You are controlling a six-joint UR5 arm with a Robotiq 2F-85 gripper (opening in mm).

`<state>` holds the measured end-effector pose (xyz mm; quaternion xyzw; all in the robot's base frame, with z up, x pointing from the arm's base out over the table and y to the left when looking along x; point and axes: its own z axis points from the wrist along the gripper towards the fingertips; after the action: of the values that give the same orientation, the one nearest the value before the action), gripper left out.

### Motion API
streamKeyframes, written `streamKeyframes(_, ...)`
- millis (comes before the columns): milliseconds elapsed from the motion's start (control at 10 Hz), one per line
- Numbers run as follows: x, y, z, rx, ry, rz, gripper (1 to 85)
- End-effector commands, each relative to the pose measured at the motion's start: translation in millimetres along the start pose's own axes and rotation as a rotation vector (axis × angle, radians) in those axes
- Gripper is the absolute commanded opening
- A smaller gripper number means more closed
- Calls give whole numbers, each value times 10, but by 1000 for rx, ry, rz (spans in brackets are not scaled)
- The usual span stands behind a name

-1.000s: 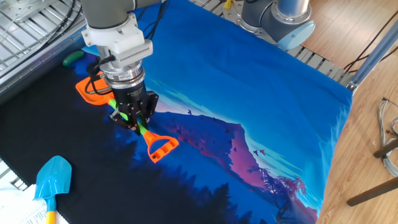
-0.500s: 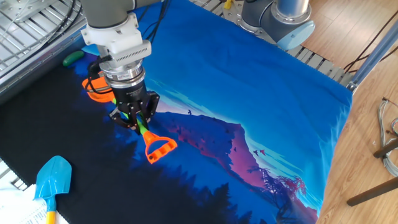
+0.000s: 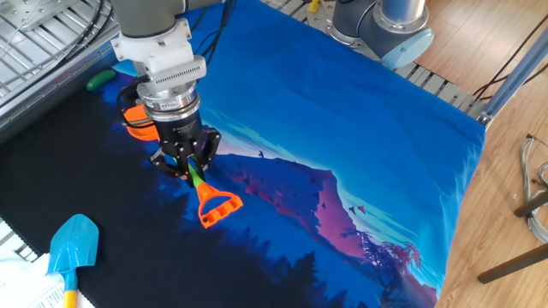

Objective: Use a shovel to scoop up an object

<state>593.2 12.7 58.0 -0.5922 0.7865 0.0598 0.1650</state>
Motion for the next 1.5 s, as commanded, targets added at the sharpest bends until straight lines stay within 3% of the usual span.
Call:
streamKeyframes(0,17,79,-58,-17,12,-105,57)
streamKeyframes(200,117,184,-175,-33,40,-192,23)
streamKeyframes(400,117,249,-193,-53,47,-249,23)
streamKeyframes(600,276,217,-183,-52,63,-290,23)
streamKeyframes(900,427,225,-154,-51,2,-277,23)
streamKeyframes(1400,705,232,-208,-60,5,-267,23)
